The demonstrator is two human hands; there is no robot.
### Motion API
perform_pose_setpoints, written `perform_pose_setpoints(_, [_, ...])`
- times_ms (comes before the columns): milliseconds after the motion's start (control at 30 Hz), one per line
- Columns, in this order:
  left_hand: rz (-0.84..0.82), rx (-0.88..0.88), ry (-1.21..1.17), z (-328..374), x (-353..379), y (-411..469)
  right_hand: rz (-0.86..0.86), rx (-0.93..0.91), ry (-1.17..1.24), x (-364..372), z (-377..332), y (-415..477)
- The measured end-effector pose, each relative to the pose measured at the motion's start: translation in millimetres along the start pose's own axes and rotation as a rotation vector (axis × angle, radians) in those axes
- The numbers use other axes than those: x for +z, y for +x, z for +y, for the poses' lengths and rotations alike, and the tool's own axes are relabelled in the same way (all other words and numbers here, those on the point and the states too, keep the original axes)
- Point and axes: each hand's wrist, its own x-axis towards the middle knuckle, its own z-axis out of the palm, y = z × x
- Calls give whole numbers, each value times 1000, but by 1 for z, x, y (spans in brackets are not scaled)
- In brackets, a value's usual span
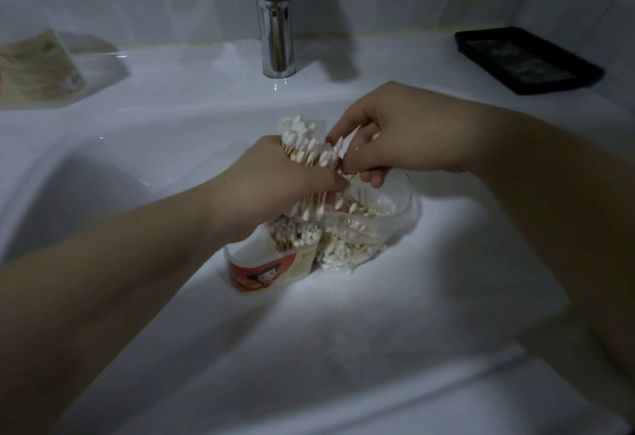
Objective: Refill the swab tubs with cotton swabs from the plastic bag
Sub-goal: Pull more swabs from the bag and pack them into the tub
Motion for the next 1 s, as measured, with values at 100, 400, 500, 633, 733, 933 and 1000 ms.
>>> perform_pose_setpoints(100, [-2, -11, -6, -1, 1, 2, 4, 3, -2, 2, -1, 1])
perform_pose_setpoints(400, [86, -15, -163, -3, -4, 8, 54, 43, -19, -7, 4, 1])
perform_pose_setpoints(500, [58, 16, -222, -5, -5, 10, 68, 6, 5, -9, 0, -1])
perform_pose_setpoints(633, [-26, 64, -274, -7, -5, 10, 37, -21, 105, -6, -2, -1])
perform_pose_setpoints(733, [-37, 51, -231, -7, -3, 8, 17, -23, 180, 0, -2, 1])
perform_pose_setpoints(933, [-34, 5, -157, -5, -1, 7, 29, 2, 258, 3, -3, 1])
perform_pose_setpoints(1000, [-43, 0, -151, -5, 0, 8, 17, 21, 270, 0, -3, 0])
